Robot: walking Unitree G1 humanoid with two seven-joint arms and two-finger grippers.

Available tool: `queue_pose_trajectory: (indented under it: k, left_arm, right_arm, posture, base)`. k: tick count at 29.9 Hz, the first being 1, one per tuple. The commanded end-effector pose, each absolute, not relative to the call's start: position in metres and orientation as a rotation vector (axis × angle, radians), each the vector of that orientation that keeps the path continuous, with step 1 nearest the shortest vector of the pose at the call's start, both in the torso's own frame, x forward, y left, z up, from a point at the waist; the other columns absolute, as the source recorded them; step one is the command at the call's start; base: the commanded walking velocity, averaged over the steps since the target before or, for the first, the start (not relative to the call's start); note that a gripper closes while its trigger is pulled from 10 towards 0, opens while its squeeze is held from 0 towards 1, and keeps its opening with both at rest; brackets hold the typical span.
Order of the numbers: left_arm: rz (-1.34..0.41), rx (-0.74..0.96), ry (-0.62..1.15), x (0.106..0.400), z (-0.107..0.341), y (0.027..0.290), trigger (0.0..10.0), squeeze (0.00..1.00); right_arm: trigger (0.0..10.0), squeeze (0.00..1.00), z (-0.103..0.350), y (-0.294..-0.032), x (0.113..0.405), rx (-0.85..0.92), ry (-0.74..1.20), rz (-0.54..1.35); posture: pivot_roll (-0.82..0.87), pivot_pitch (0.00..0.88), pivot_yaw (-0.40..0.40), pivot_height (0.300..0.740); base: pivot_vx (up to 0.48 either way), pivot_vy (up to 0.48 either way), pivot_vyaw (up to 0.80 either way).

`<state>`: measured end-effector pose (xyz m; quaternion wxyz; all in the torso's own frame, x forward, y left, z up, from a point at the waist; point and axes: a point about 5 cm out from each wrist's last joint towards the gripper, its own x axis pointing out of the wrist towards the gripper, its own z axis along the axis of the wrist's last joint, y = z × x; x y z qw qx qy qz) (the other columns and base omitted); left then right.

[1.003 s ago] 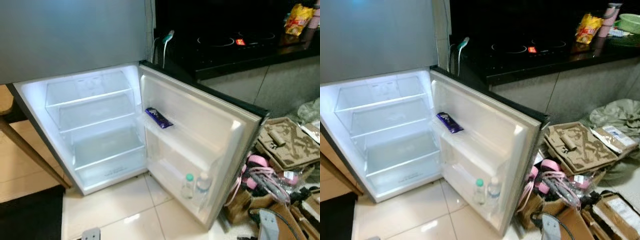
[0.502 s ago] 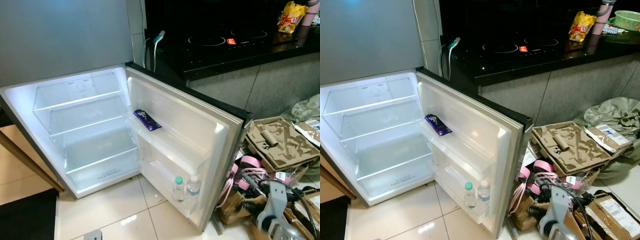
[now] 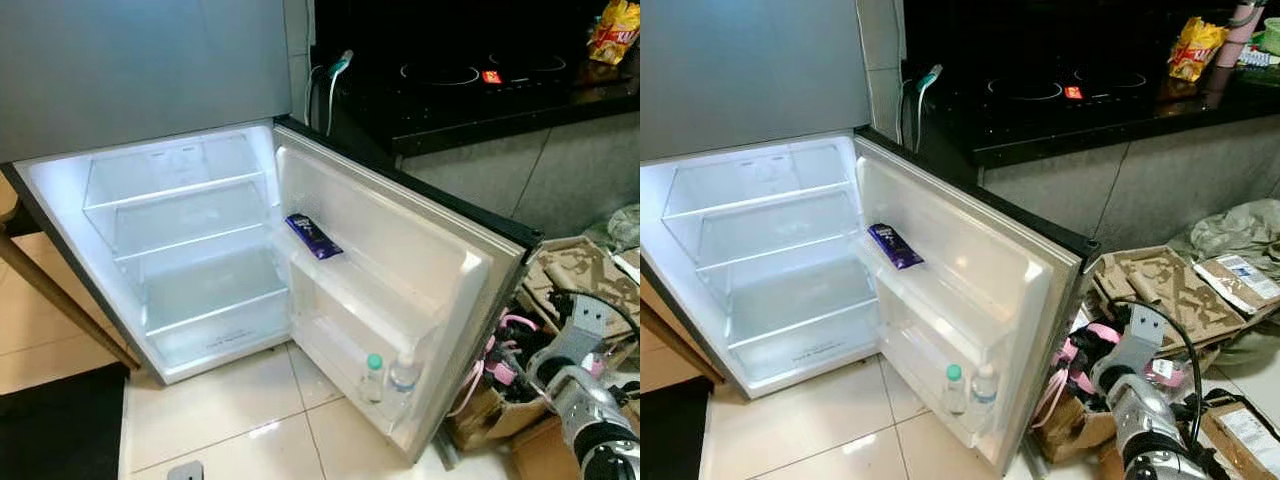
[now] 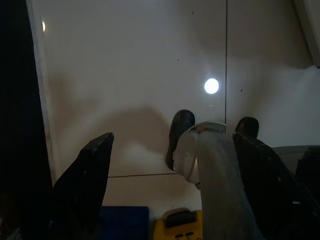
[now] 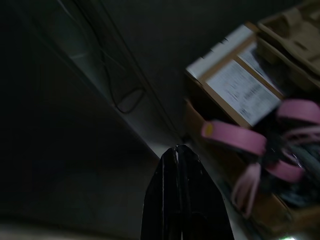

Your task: Restocking fridge

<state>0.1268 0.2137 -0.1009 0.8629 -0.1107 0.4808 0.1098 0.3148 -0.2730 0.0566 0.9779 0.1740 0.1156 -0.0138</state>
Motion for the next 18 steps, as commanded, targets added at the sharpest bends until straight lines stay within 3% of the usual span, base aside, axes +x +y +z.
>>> queue_pose_trajectory:
  k: [1,5,6,7,8,13,18]
  left_arm:
    - [0.237,-0.239,1.025,0.121,-0.103,0.214,10.0,0.0]
    - [0.235,-0.239,1.025,0.121,-0.103,0.214,10.0,0.0]
    - [0.234,-0.238,1.025,0.121,-0.103,0.214,10.0,0.0]
    - [0.234,-0.238,1.025,0.121,-0.103,0.214,10.0,0.0]
    - [0.234,-0.239,1.025,0.121,-0.103,0.214,10.0,0.0]
    - [0.231,-0.237,1.023,0.121,-0.103,0.214,10.0,0.0]
    - [0.23,-0.236,1.025,0.121,-0.103,0.213,10.0,0.0]
  right_arm:
    - [0.0,0.0,0.075,-0.273,0.326,0.336,0.156,0.011]
    - [0.0,0.0,0.083,-0.266,0.333,0.328,0.126,0.072]
    - [4.5,0.0,0.086,-0.26,0.335,0.334,0.116,0.135]
    - [4.5,0.0,0.086,-0.26,0.335,0.334,0.116,0.135]
    - [10.0,0.0,0.088,-0.25,0.337,0.342,0.112,0.247]
    - [10.0,0.0,0.089,-0.211,0.33,0.342,0.144,0.724]
    - [10.0,0.0,0.089,-0.192,0.322,0.324,0.168,0.964]
  posture:
    - [-0.1,0.0,0.01,0.74]
    - [-0.1,0.0,0.011,0.74]
    - [-0.1,0.0,0.01,0.74]
    - [-0.1,0.0,0.01,0.74]
    - [-0.1,0.0,0.01,0.74]
    - [-0.11,0.0,0.008,0.74]
    - [-0.11,0.0,0.008,0.74]
  base:
    - [0.0,0.0,0.0]
    - [0.0,0.0,0.0]
    - [0.0,0.0,0.0]
    - [0.0,0.0,0.0]
    - [0.0,0.0,0.0]
    - [0.0,0.0,0.0]
    - [0.0,0.0,0.0]
